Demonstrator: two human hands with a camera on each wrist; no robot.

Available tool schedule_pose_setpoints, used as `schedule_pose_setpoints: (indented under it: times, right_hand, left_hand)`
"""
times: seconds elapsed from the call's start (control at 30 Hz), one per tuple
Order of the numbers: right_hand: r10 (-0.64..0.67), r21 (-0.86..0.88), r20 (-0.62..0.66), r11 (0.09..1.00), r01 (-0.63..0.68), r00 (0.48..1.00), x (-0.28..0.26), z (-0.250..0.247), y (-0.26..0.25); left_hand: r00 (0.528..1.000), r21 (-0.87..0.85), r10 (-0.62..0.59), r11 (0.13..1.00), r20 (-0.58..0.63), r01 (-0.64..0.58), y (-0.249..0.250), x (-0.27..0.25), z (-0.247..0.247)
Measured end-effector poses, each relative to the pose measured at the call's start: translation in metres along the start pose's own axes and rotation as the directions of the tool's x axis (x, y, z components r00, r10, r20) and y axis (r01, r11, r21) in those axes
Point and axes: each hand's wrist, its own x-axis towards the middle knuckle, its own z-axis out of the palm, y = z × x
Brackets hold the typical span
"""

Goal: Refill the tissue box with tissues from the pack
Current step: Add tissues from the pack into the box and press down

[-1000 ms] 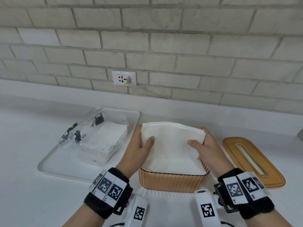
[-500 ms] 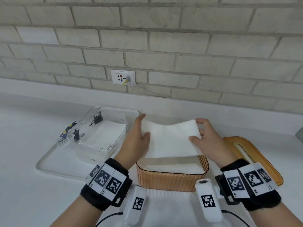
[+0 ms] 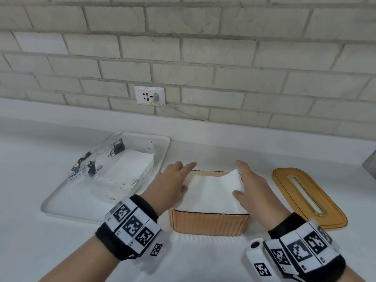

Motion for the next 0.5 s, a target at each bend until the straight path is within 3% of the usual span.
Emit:
schedule_pose_setpoints:
  times: [0.1, 0.2, 0.33, 0.5]
  right_hand:
    - [-0.169, -0.127, -0.032, 0.978, 0.164, 0.985, -0.005, -0.011, 0.004]
    - [-0.278, -0.112, 0.104, 0.951, 0.289, 0.955, -0.003, -0.024, 0.005]
    - [-0.188, -0.158, 0.323, 0.956, 0.249, 0.928, 0.01, -0.021, 0.007]
    - [-0.102, -0.296, 0.389, 0.927, 0.229, 0.915, 0.023, -0.006, 0.016]
  left_hand:
    - [0.99, 0.088, 0.113, 0.989, 0.085, -0.121, -0.006, -0.008, -0.016]
    - [0.957, 0.084, 0.128, 0.984, 0.26, -0.154, -0.004, -0.011, -0.035]
    - [0.905, 0.198, 0.042, 0.97, 0.424, -0.138, 0.002, 0.001, -0.034]
    - [0.886, 0.286, 0.042, 0.938, 0.462, -0.194, 0.008, 0.014, -0.015]
